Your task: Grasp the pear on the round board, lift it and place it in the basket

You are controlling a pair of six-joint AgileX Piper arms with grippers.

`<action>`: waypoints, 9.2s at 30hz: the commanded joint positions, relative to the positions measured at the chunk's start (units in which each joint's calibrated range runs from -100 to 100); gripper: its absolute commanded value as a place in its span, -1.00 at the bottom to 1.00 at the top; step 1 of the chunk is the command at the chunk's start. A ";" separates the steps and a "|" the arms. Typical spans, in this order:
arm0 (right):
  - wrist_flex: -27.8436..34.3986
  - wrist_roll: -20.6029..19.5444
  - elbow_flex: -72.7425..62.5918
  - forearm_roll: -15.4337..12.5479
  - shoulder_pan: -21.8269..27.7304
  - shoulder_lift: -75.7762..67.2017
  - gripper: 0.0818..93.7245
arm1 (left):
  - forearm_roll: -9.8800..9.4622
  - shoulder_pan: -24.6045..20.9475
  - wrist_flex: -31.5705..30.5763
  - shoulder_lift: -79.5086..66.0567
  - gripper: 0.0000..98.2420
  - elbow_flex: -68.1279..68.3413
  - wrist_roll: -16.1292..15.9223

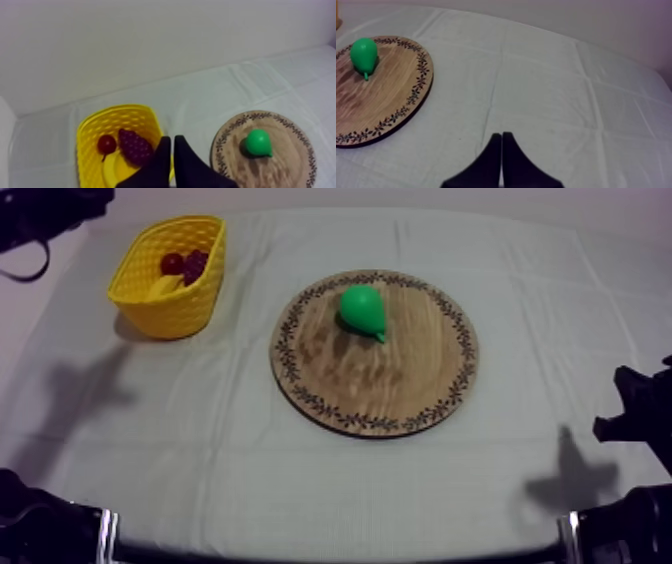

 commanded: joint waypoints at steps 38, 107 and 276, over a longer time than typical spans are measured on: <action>0.03 0.01 0.05 0.02 0.01 -0.05 -0.99 | -4.96 12.07 21.14 43.97 -1.00 -49.50 14.26; 0.03 0.06 0.05 0.02 0.01 -0.05 -0.99 | 1.48 16.21 48.39 71.66 0.90 -63.96 23.69; 0.03 0.01 0.05 0.02 0.01 -0.05 -0.99 | -11.51 -8.70 17.15 36.03 -0.64 -25.95 8.26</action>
